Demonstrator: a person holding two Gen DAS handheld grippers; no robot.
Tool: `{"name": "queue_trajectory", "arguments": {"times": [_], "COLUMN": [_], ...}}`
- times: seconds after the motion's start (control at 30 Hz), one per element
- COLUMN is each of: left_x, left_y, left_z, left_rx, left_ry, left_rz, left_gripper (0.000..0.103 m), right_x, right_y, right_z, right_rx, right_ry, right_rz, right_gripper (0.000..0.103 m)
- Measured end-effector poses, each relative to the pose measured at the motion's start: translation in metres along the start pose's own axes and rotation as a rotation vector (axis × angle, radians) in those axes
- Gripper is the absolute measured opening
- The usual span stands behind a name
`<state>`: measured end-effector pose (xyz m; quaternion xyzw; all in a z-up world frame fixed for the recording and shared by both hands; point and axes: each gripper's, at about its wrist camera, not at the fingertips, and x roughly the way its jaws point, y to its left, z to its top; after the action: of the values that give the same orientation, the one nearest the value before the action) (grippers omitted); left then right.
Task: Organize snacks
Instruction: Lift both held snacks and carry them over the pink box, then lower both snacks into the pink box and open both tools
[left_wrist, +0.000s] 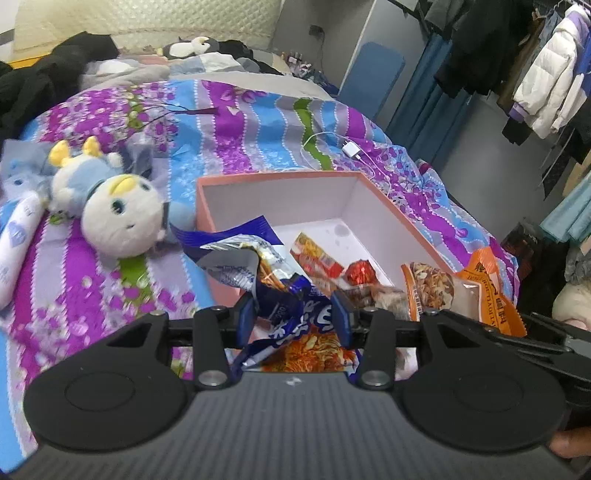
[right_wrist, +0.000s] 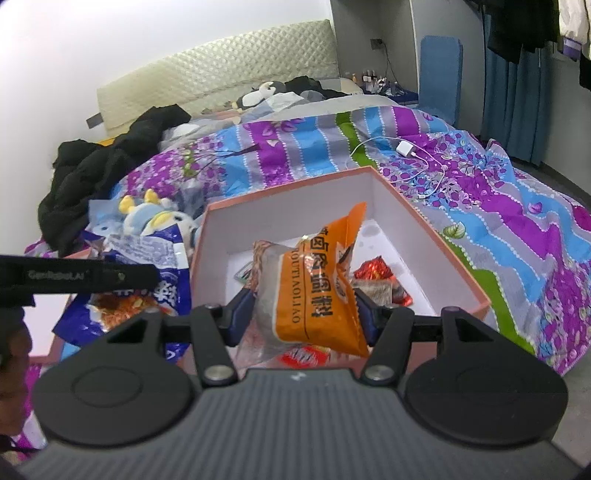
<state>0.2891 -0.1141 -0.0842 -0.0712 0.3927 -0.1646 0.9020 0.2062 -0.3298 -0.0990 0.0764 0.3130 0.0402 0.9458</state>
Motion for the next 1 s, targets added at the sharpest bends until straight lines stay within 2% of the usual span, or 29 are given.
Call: {"name": "queue_trajectory", "arguments": {"times": [0.27,0.5,0.6,0.67,0.7,0.73,0.8,1.0], "left_x": [0.085,0.122,0.126,0.124,0.123,0.119,0.110,0.065], "left_y": [0.008,0.023,0.027,0.030,0.031,0.030,0.029,0.025], "left_z": [0.034,0.039,0.037,0.037,0.038,0.037,0.038,0.039], "left_rx": [0.006,0.013,0.010,0.013,0.016,0.019,0.026,0.025], "left_ry": [0.076,0.100,0.104,0.098,0.097,0.089,0.069,0.010], "left_rz": [0.002,0.011,0.020,0.021,0.025,0.030,0.038,0.040], "left_gripper": [0.048,0.049,0.049,0.061,0.071,0.075,0.075,0.075], "right_x": [0.072,0.110,0.120,0.123,0.122,0.121,0.116,0.085], "right_y": [-0.021,-0.026,-0.026,-0.023,-0.022,-0.020,-0.018,-0.011], "right_z": [0.013,0.013,0.010,0.010,0.009,0.010,0.012,0.018], "right_rx": [0.006,0.007,0.030,0.017,0.008,0.000,-0.004,0.001], "right_ry": [0.067,0.117,0.149,0.157,0.156,0.156,0.144,0.094], "right_rz": [-0.036,-0.034,-0.050,-0.050,-0.050,-0.055,-0.065,-0.064], "right_gripper": [0.061,0.061,0.062,0.063,0.069,0.079,0.083,0.083]}}
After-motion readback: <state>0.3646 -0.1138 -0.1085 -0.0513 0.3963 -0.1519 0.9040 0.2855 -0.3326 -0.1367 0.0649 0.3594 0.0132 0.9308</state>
